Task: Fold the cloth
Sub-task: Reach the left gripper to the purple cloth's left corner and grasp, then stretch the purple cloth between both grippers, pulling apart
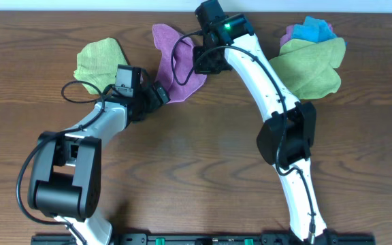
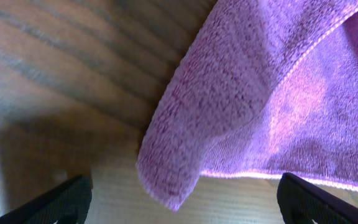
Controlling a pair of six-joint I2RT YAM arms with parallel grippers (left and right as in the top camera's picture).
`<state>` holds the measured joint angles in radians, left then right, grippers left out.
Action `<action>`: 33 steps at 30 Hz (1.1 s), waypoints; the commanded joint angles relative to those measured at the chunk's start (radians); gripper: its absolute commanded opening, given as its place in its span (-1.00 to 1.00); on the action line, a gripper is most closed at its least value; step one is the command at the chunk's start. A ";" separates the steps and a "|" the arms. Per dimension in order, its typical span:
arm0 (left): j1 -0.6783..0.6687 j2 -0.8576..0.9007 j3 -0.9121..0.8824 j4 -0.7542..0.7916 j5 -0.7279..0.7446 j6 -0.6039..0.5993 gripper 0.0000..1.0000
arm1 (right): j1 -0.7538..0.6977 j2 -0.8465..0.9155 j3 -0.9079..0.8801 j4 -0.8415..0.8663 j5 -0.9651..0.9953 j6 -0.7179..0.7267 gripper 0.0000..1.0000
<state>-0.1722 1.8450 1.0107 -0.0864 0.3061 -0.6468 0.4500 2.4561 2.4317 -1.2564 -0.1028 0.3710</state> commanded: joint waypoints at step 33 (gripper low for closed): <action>0.050 0.082 0.323 -0.224 0.049 0.095 -0.89 | -0.077 -0.148 0.001 -0.073 0.104 -0.039 -0.97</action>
<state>-0.1337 1.9541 1.2655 -0.2722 0.3485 -0.6033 0.3954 2.3863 2.4313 -1.3136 -0.0395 0.3534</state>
